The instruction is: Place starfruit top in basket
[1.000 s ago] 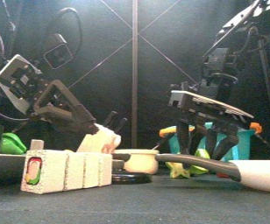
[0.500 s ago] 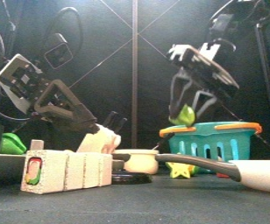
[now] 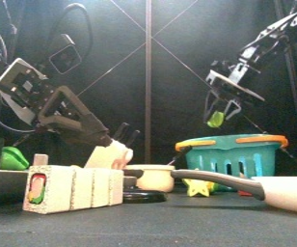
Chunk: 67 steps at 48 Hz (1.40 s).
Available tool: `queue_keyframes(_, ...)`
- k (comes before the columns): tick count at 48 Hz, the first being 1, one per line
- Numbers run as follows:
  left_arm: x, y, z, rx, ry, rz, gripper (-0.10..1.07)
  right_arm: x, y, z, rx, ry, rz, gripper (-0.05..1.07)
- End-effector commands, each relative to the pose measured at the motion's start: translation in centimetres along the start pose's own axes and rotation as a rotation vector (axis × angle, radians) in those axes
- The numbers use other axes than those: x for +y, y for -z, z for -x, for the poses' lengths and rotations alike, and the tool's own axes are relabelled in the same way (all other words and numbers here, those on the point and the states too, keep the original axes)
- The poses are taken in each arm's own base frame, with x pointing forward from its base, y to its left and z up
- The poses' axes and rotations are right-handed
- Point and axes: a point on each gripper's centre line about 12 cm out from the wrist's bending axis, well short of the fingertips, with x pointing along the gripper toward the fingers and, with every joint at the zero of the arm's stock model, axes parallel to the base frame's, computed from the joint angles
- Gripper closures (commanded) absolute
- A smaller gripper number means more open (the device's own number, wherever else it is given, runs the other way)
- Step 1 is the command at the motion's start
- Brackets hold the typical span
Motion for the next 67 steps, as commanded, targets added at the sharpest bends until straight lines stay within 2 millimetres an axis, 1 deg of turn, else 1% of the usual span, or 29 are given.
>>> queue_keyframes(1, -0.1, -0.8, -0.3, -0.027, 0.005, -0.002, 0.21, -1.0, -0.7, -0.5, -0.008, 0.018, -0.038, 0.32)
queue_keyframes(8, -0.2, -0.7, -0.3, -0.026, 0.007, -0.003, 0.21, -1.9, -0.5, -1.2, 0.003, 0.051, -0.045, 0.25)
queue_keyframes(18, -0.1, -0.7, -0.3, -0.026, 0.005, -0.002, 0.21, -2.2, 0.1, -1.7, 0.021, 0.068, -0.037, 0.12)
queue_keyframes(27, -0.2, -0.8, -0.3, -0.027, 0.007, -0.003, 0.21, -2.3, 0.2, -1.8, 0.029, 0.074, -0.049, 0.06)
queue_keyframes(54, -0.2, -0.8, -0.3, -0.029, 0.006, -0.002, 0.21, -2.2, 0.5, -1.9, 0.037, 0.051, -0.045, 0.06)
queue_keyframes(67, -0.1, -0.7, -0.3, -0.024, 0.005, -0.001, 0.21, -1.7, 0.1, -1.5, 0.029, 0.02, -0.041, 0.06)
